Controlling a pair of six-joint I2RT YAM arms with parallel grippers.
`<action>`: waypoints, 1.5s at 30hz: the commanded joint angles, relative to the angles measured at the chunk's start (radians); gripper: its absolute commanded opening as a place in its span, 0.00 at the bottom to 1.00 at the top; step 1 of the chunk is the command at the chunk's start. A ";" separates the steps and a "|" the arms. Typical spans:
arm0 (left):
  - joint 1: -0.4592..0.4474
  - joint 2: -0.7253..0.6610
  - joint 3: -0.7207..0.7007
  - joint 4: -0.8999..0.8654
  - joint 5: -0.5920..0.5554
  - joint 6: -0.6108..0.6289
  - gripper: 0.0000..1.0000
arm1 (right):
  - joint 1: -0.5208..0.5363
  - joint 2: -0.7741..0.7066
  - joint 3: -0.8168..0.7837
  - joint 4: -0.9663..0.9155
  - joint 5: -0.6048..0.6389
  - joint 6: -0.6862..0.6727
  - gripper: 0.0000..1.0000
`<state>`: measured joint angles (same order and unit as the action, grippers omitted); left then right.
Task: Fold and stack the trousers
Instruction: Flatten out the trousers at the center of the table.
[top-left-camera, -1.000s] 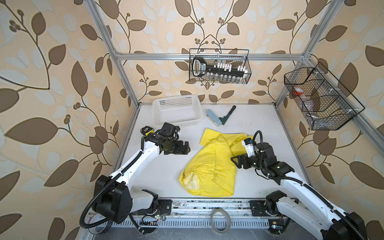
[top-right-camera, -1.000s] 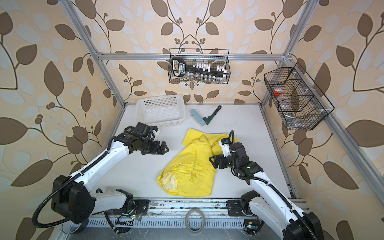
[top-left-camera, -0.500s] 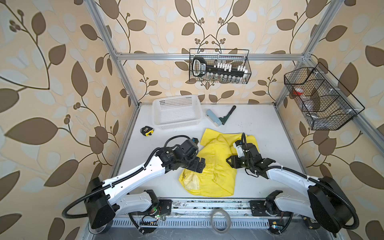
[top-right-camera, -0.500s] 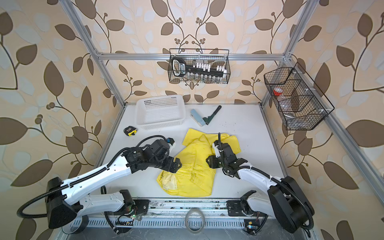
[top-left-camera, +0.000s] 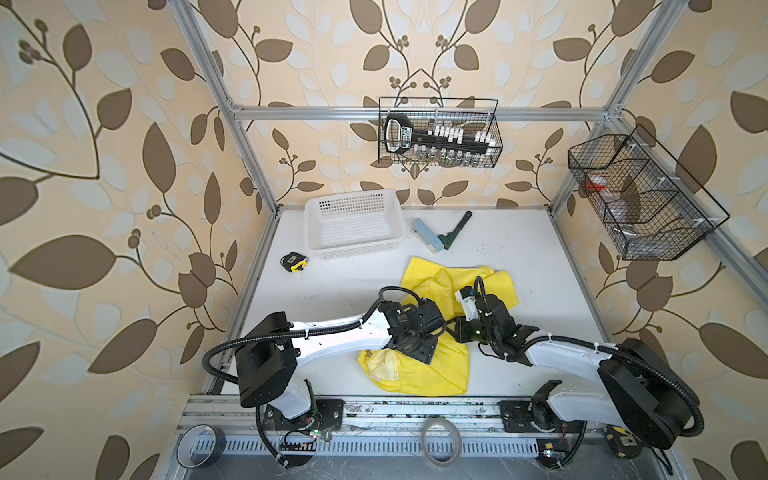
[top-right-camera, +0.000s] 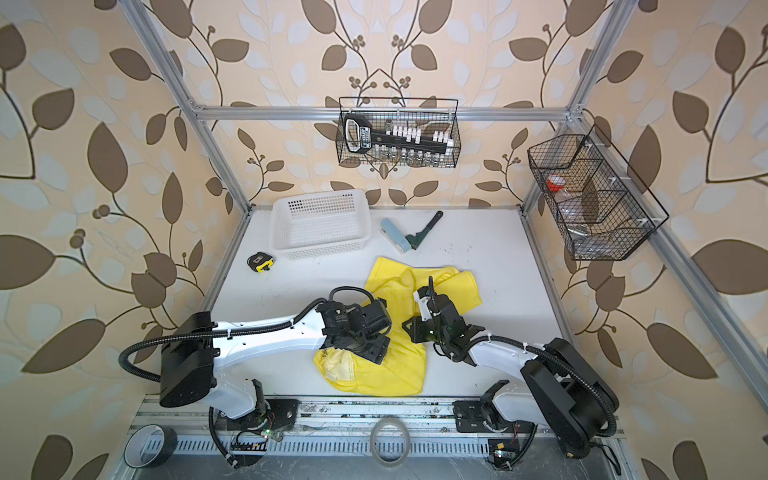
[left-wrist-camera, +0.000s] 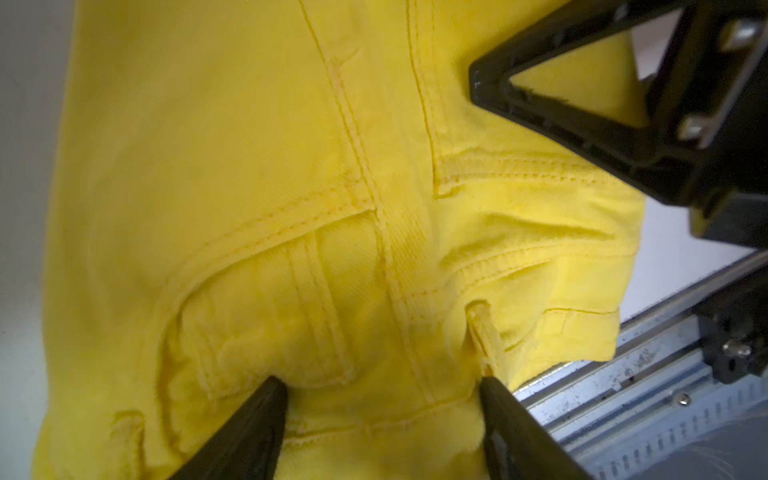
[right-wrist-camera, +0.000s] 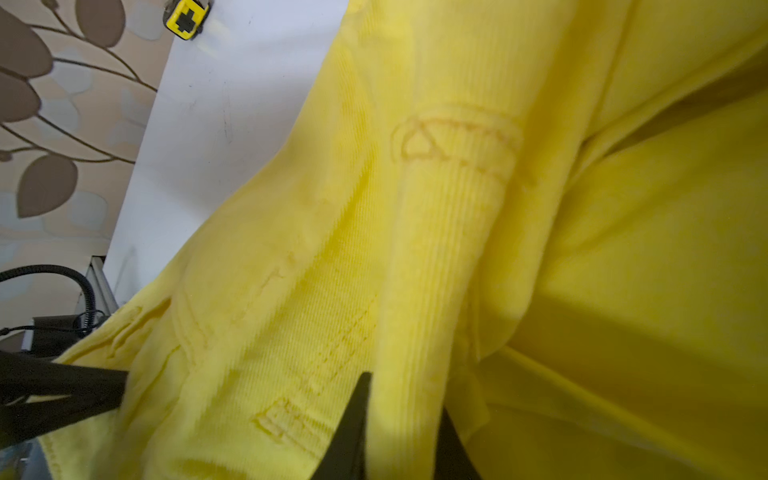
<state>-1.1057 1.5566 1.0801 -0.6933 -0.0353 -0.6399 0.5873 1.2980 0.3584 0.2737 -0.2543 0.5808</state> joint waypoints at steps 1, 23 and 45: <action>-0.012 0.021 0.059 -0.009 -0.004 -0.020 0.66 | 0.013 0.015 -0.024 0.098 -0.059 0.057 0.17; -0.074 0.170 0.238 -0.196 -0.064 -0.009 0.54 | 0.034 0.049 -0.042 0.242 -0.092 0.131 0.14; 0.027 0.061 0.301 -0.350 -0.079 0.135 0.00 | -0.007 -0.090 -0.050 0.167 -0.086 0.107 0.42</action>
<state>-1.1210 1.7065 1.3296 -0.9329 -0.0864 -0.5819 0.6006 1.2797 0.3134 0.4679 -0.3271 0.7002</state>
